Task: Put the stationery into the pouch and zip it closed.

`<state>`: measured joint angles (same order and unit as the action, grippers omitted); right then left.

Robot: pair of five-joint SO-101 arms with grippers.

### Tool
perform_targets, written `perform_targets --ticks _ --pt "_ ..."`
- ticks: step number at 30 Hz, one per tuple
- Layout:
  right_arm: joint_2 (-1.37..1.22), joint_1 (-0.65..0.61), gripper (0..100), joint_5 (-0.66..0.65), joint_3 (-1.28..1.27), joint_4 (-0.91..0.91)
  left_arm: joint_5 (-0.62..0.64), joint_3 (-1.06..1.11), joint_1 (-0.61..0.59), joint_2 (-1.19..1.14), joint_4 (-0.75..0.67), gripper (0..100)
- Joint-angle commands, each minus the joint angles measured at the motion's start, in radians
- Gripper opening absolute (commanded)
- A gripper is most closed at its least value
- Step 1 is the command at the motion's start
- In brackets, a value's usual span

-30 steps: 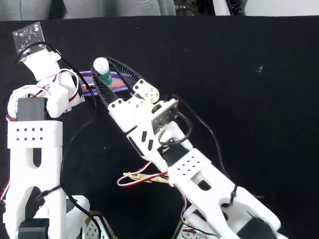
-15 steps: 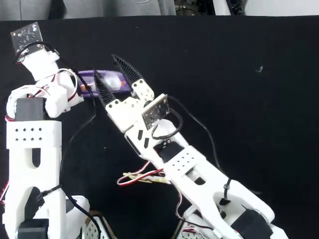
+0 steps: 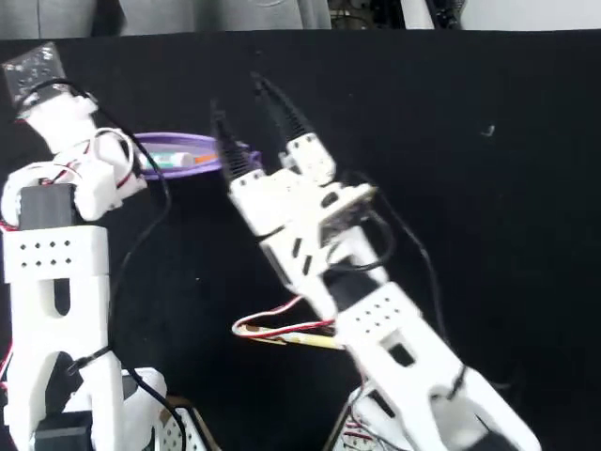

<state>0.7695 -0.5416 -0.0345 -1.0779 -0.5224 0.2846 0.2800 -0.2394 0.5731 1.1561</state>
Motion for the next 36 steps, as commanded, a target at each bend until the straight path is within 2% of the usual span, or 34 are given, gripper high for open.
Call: perform_targets --ticks 1,5,9,13,19,27,36 --pt "0.173 0.068 7.0 0.003 0.059 0.310 0.000 -0.053 -0.087 0.006 -0.054 3" --pt "0.298 0.074 7.2 0.002 0.209 0.740 0.000 -0.051 -0.131 0.006 -0.080 3" --pt "0.358 0.074 8.1 -0.011 0.317 1.062 0.000 -0.051 -0.134 0.005 -0.080 3" --pt "0.363 0.060 14.7 -0.141 0.346 1.300 0.000 -0.051 -0.134 0.005 -0.080 3" --pt "0.363 -0.068 18.1 -0.361 0.292 1.596 -0.002 -0.056 -0.136 0.005 -0.081 3" --pt "0.361 -0.201 18.1 -0.457 0.143 1.748 0.000 -0.059 -0.232 -0.009 -0.176 3" --pt "0.326 -0.373 18.3 -0.448 -0.094 1.623 0.005 -0.200 -0.321 -0.256 -0.176 3"
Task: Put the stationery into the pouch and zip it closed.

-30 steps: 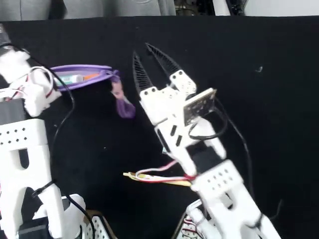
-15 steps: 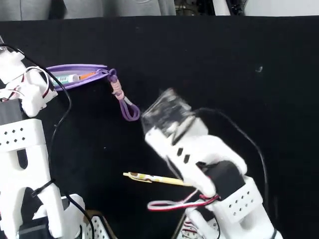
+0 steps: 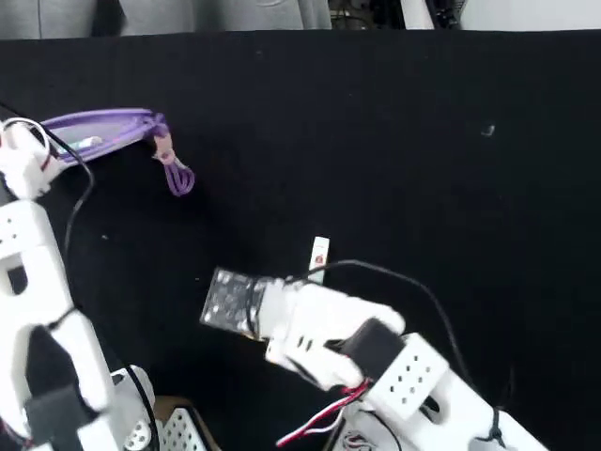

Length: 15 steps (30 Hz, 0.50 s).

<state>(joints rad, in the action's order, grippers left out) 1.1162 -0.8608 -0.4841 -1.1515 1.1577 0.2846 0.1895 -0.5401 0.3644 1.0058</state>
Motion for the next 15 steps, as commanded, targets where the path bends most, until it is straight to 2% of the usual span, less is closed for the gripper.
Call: perform_targets --ticks 1,9,15 --pt "-0.048 -0.060 18.3 0.002 -0.031 -0.075 0.005 -0.122 -0.021 -0.072 -0.026 3" --pt "-0.415 -0.064 18.1 0.002 0.013 -0.265 0.005 -0.202 -0.021 -0.146 0.032 3" --pt "-0.697 -0.064 18.1 0.002 0.117 -0.302 0.005 -0.197 -0.021 -0.146 0.029 3"
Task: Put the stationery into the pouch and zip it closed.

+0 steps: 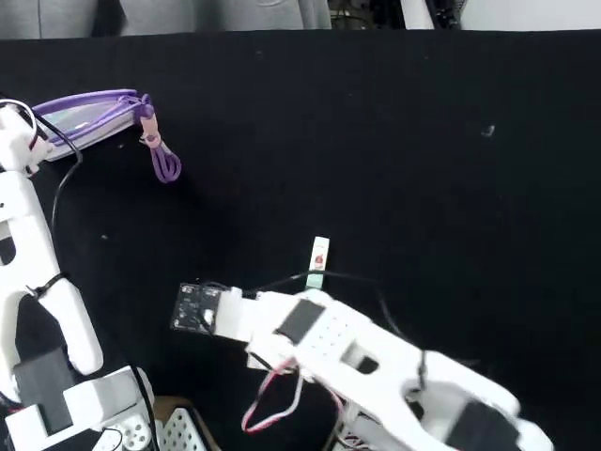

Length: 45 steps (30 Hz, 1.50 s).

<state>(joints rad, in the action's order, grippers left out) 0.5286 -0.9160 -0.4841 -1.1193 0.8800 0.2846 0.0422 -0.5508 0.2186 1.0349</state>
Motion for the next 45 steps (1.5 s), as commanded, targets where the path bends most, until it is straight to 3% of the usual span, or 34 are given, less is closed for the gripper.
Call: perform_targets --ticks 1,11,17,22,32,39,45 --pt "-0.153 -0.009 18.1 0.002 0.105 -0.025 0.005 -0.050 -0.010 -0.002 0.000 3" --pt "-0.389 -0.005 17.8 -0.005 0.272 0.049 0.005 -0.048 -0.010 -0.002 0.005 3" --pt "-0.605 -0.005 5.9 0.002 0.450 0.173 0.005 -0.047 -0.008 -0.002 0.006 3" --pt "-0.694 -0.003 2.1 0.031 0.535 0.216 0.005 -0.036 -0.008 -0.002 0.006 3" --pt "-0.437 0.020 2.1 0.049 0.415 0.157 0.005 -0.036 -0.004 -0.002 0.005 3" --pt "-0.119 0.150 1.1 0.051 0.401 0.207 0.005 -0.033 -0.004 0.000 0.006 3" --pt "0.116 0.249 1.1 0.049 0.573 0.304 0.005 -0.033 0.008 0.000 0.011 3"
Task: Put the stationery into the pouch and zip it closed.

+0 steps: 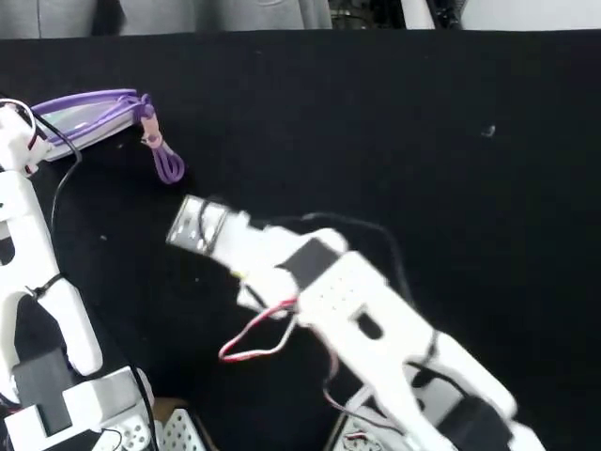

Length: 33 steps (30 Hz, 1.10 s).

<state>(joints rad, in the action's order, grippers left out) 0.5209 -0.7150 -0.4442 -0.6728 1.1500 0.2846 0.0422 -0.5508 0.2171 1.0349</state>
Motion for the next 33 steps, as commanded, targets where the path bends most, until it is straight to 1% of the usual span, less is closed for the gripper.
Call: perform_targets --ticks 1,6,11,19,23,26,31,33 --pt "0.153 0.060 1.1 0.009 0.166 0.041 0.005 -0.035 0.018 0.002 0.023 3" --pt "0.231 0.086 1.1 0.011 0.329 0.041 0.005 -0.038 0.093 0.009 0.066 3" --pt "0.236 0.089 1.1 0.011 0.456 0.031 0.000 -0.088 0.148 0.011 0.175 3" --pt "0.242 0.089 1.1 0.012 0.481 -0.146 -0.002 -0.220 0.223 0.011 0.385 3" --pt "0.242 0.086 1.1 0.012 0.481 -0.224 -0.005 -0.217 0.292 0.011 0.416 3" --pt "0.242 0.084 1.1 0.014 0.481 -0.278 -0.046 -0.217 0.341 0.011 0.436 3" --pt "0.243 0.087 1.1 0.137 0.481 -0.331 -0.044 -0.217 0.374 0.011 0.454 3" --pt "0.243 0.089 1.1 0.164 0.481 -0.341 -0.044 -0.217 0.378 0.011 0.454 3"
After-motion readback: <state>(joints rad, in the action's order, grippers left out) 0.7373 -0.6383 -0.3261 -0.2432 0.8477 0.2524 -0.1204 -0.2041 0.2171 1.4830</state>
